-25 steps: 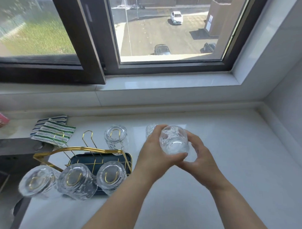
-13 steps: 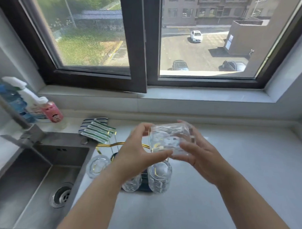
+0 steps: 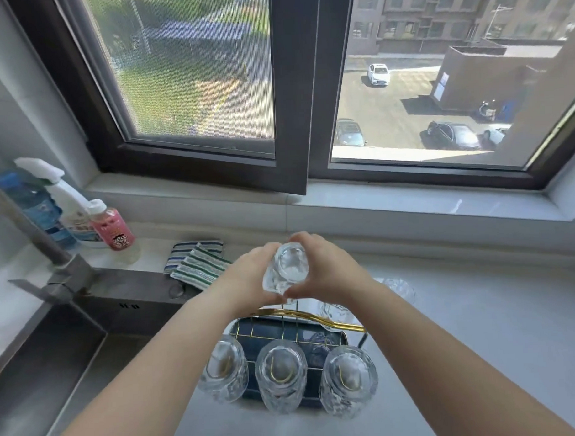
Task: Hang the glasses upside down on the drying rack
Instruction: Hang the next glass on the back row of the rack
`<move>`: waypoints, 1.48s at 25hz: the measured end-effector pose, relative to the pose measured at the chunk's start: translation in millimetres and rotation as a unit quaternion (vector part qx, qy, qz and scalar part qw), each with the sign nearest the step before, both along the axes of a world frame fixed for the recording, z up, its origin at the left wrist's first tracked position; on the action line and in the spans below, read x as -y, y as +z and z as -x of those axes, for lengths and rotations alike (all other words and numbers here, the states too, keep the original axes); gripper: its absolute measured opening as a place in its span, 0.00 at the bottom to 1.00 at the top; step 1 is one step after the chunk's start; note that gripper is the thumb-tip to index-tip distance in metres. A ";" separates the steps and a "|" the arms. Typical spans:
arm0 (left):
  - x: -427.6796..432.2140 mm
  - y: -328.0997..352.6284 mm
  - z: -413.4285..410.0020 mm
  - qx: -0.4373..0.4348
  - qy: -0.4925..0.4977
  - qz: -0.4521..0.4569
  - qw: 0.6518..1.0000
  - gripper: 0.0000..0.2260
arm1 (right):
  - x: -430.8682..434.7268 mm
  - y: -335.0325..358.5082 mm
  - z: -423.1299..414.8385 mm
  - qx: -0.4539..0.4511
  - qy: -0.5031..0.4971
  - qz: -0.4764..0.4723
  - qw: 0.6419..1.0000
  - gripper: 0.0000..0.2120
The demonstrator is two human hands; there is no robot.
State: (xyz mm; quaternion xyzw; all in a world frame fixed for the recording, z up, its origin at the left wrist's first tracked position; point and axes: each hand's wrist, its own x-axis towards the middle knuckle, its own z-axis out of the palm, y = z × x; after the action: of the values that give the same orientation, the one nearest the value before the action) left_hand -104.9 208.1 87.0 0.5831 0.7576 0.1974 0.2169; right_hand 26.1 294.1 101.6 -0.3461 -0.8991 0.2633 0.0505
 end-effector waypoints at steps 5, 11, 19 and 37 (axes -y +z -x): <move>-13.9 -18.2 10.6 0.012 -0.022 0.026 0.999 0.36 | -7.4 -28.7 9.9 0.070 0.022 -0.008 0.997 0.41; -18.1 -22.8 13.7 -0.051 -0.045 0.077 0.995 0.41 | -11.3 -42.7 18.0 0.112 0.066 -0.024 0.991 0.39; -21.1 -22.2 6.4 -0.081 -0.027 0.112 0.990 0.41 | -15.7 -50.3 19.3 0.137 0.085 -0.034 0.986 0.41; -74.3 -50.9 -258.5 0.364 0.146 0.035 0.919 0.37 | -53.3 -110.2 -237.6 -0.205 -0.314 0.244 0.894 0.29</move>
State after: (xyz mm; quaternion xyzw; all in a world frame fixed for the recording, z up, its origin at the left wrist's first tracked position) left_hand 153.5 282.4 36.1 0.3461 0.7095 0.3987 0.4668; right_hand 263.7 347.4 -8.6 -0.5507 -0.6207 0.5097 0.2274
